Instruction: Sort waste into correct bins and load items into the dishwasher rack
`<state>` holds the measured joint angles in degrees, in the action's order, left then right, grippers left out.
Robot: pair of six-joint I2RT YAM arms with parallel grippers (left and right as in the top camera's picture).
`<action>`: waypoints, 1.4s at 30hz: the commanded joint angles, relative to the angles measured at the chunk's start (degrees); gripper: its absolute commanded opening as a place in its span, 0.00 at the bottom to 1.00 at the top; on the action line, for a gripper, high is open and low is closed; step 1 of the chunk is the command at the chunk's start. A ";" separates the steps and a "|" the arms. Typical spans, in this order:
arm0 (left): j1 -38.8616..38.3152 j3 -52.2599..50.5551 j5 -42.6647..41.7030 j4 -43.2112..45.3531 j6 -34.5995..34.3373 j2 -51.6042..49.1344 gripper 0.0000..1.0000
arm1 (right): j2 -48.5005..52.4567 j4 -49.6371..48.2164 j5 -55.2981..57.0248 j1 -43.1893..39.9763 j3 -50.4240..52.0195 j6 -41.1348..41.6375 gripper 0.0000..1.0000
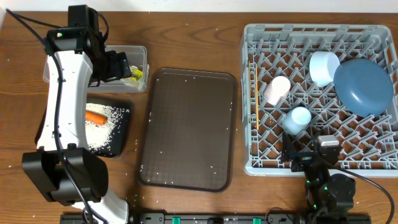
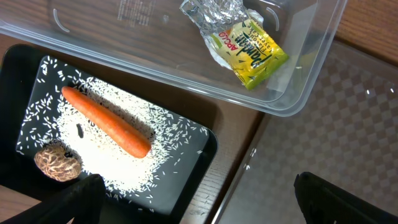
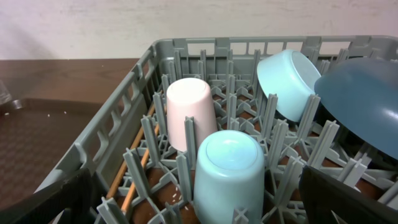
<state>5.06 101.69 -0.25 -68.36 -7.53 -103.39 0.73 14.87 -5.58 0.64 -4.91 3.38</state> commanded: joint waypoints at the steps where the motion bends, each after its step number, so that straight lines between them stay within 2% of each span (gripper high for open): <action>1: 0.13 -0.26 -0.15 -0.17 -0.26 -0.33 0.98 | -0.46 -0.20 -0.26 -0.46 0.33 -0.87 0.99; 34: 0.13 -0.26 -0.13 -0.17 -0.26 -0.31 0.98 | -0.46 -0.13 -0.26 -0.48 0.33 -0.90 0.99; 42: 0.00 -0.26 1.18 -0.17 -0.24 2.32 0.98 | -0.46 -0.13 -0.26 -0.48 0.33 -0.87 0.99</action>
<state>5.06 101.69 0.05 -68.38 -7.51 -103.33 0.71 14.90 -5.58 0.64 -4.84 3.36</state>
